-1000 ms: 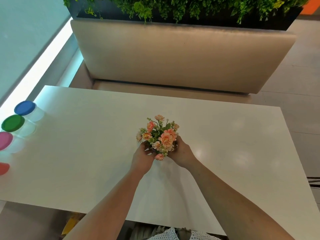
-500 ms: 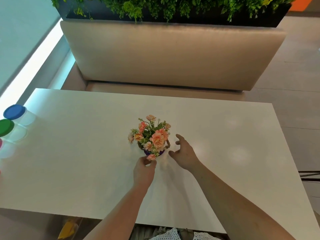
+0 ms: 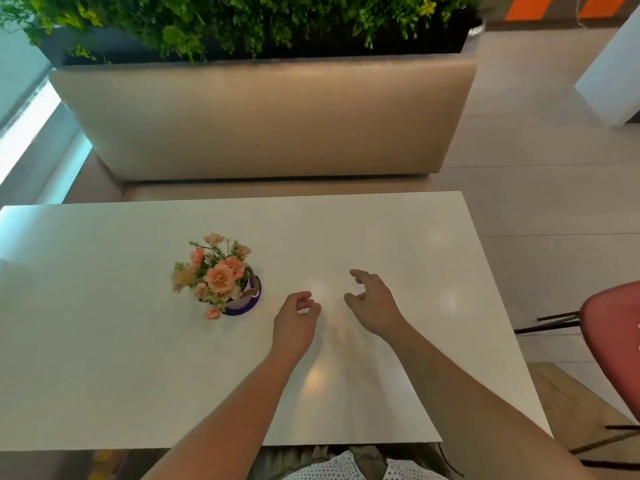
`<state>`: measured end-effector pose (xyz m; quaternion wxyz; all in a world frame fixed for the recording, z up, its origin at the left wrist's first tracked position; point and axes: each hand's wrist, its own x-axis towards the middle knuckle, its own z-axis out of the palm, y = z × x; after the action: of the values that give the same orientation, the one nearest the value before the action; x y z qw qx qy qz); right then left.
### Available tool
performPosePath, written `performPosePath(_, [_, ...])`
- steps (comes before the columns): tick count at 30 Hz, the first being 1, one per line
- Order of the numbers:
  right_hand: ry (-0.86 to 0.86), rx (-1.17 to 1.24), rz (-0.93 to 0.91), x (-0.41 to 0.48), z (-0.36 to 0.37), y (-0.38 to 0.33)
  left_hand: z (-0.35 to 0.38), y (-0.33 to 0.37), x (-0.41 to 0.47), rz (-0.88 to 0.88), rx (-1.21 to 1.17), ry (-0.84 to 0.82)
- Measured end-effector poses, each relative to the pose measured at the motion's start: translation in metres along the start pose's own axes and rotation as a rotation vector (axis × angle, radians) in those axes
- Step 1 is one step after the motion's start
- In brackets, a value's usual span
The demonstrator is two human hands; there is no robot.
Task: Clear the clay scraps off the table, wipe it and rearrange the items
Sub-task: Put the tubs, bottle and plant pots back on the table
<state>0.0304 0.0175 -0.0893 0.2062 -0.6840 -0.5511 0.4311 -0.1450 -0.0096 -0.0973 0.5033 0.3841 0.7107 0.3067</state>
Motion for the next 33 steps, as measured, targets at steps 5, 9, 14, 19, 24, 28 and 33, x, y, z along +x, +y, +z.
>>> performPosePath(5, [0.026, 0.01, -0.006, -0.021, -0.081, 0.059, 0.085, 0.031, -0.031, 0.049, 0.012, 0.016])
performPosePath(9, [0.054, -0.001, -0.005, -0.031, -0.144, 0.1, 0.151, 0.063, -0.05, 0.108, 0.04, 0.009])
performPosePath(14, [0.104, 0.015, 0.006, -0.041, -0.196, 0.135, 0.211, 0.092, -0.07, 0.197, 0.104, -0.047])
performPosePath(19, [0.145, 0.031, 0.022, -0.044, -0.215, 0.151, 0.236, 0.106, -0.076, 0.237, 0.164, -0.084])
performPosePath(24, [0.204, 0.071, 0.048, -0.044, -0.221, 0.154, 0.238, 0.115, -0.073, 0.27, 0.226, -0.138])
performPosePath(28, [0.272, 0.089, 0.074, -0.049, -0.228, 0.155, 0.242, 0.121, -0.071, 0.293, 0.242, -0.204])
performPosePath(33, [0.387, 0.164, 0.12, -0.06, -0.234, 0.166, 0.248, 0.121, -0.071, 0.321, 0.272, -0.279])
